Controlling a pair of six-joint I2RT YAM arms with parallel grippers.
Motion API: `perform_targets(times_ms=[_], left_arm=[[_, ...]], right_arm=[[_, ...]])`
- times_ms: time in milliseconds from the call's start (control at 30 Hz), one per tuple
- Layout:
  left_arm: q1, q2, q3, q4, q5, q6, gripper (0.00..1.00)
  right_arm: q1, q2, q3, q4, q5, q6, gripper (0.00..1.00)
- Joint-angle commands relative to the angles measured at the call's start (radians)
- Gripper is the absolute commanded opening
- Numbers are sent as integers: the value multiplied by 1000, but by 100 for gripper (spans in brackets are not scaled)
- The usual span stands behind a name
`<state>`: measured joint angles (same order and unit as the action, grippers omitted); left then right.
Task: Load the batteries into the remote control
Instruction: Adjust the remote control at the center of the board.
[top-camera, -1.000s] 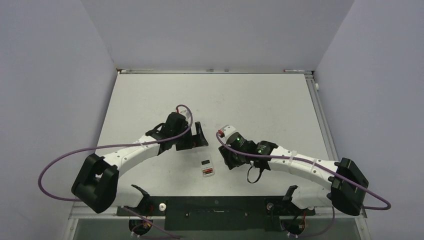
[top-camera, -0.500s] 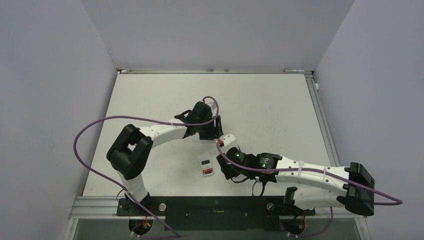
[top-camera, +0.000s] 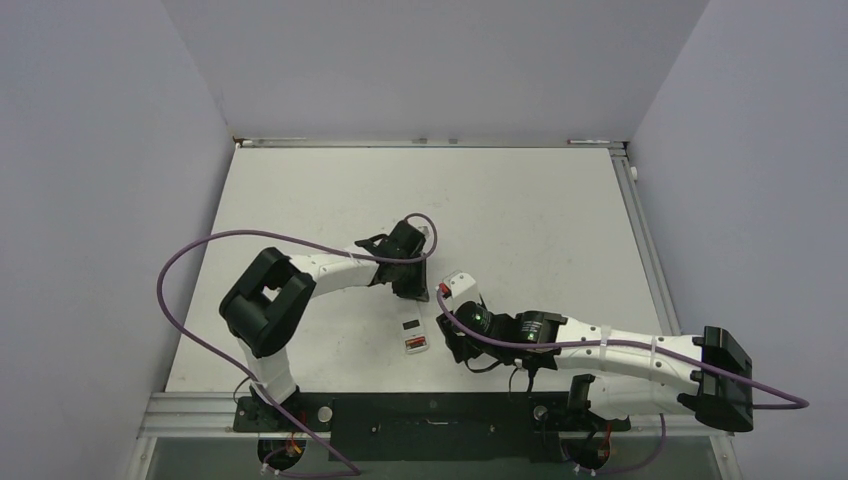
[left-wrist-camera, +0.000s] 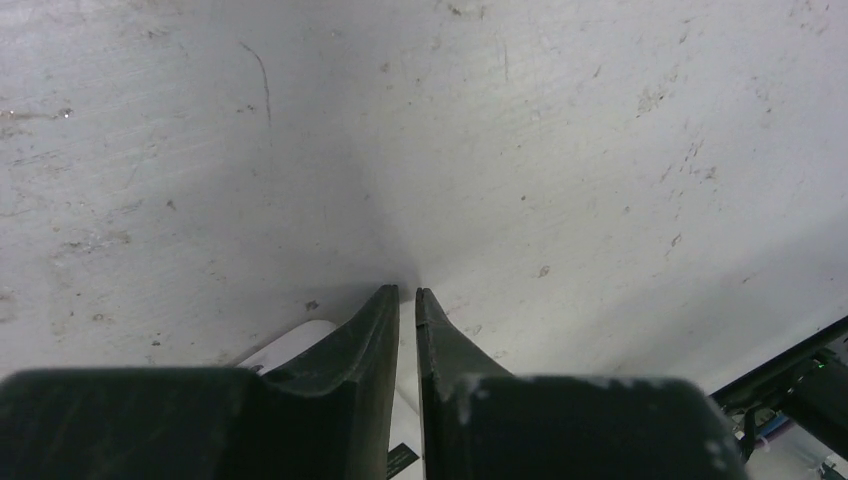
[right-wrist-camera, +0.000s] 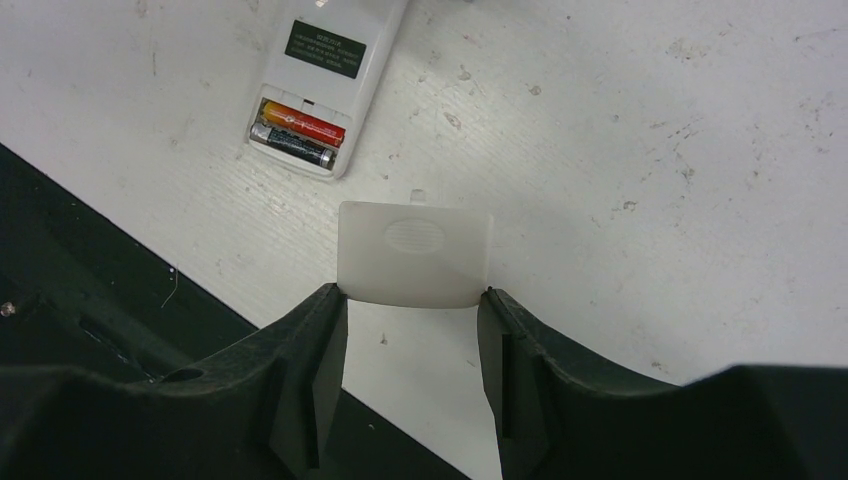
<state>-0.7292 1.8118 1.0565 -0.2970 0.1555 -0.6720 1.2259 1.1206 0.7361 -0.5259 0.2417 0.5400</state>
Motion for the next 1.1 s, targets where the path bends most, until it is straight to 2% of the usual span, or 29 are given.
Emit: perform_targets(times_ms=[0, 500, 667, 733, 900, 1067], left_arm=[[11, -42, -29, -49, -53, 7, 8], [22, -166, -111, -83, -114, -2, 5], [22, -170, -96, -77, -96, 6, 10], [22, -189, -96, -79, -98, 4, 18], [32, -296, -124, -96, -145, -19, 48], [69, -440, -213, -100, -179, -57, 63]], right_arm=[[7, -13, 4, 14, 33, 5, 20], [25, 72, 17, 34, -19, -50, 20], [25, 108, 41, 39, -30, -123, 20], [19, 123, 59, 44, -52, -165, 20], [-6, 171, 118, 27, -71, -270, 20], [-74, 191, 157, 13, -163, -410, 19]])
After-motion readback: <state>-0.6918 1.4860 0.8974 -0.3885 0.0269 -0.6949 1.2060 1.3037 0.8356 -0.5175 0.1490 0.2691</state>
